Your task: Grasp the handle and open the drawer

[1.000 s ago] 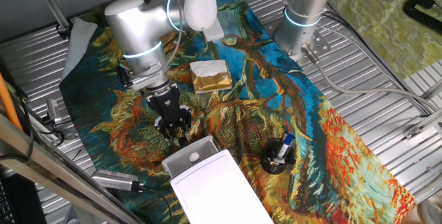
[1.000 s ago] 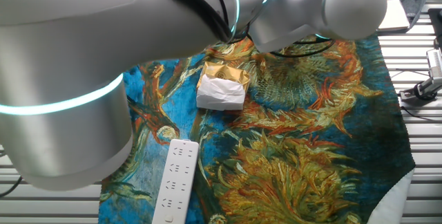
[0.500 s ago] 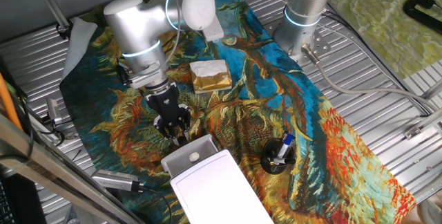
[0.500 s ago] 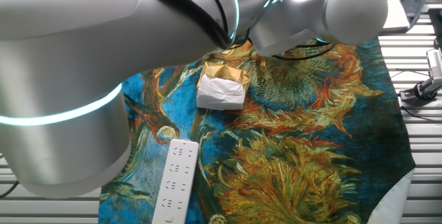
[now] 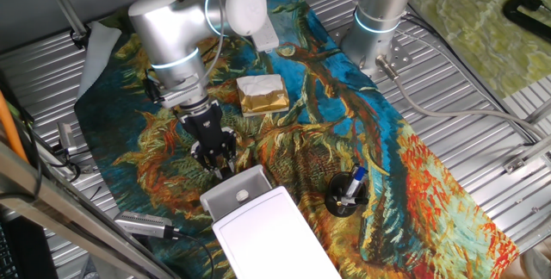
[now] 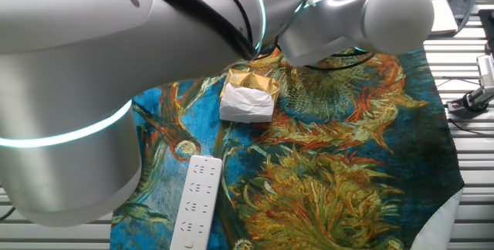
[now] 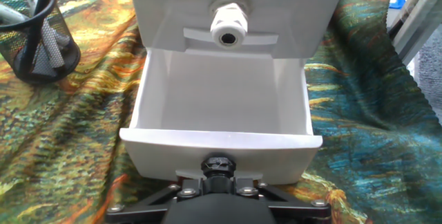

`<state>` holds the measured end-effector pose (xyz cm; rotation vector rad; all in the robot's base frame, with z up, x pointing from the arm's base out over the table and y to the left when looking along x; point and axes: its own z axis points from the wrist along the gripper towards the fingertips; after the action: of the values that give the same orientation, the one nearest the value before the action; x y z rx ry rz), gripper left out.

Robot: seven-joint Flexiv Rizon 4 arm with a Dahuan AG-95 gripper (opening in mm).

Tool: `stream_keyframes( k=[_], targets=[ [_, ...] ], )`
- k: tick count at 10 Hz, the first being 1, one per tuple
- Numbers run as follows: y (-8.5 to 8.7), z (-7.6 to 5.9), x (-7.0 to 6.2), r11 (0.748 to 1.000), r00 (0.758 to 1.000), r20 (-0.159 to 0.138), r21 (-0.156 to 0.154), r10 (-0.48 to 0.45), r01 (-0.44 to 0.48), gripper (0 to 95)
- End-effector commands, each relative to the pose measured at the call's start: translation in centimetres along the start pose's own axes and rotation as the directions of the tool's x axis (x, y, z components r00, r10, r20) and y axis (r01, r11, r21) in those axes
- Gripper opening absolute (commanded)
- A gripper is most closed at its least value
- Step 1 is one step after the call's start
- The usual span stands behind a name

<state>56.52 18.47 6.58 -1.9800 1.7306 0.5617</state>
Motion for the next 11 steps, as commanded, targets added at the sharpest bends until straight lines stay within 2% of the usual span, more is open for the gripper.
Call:
stream_keyframes(
  k=[1, 11],
  targets=[
    [0.1, -0.1, 0.2, 1.0, 1.0, 0.0, -0.004, -0.005, 0.005, 0.0],
    [0.3, -1.1, 1.6, 1.0, 1.0, 0.0, -0.012, -0.026, 0.026, 0.0]
  ],
)
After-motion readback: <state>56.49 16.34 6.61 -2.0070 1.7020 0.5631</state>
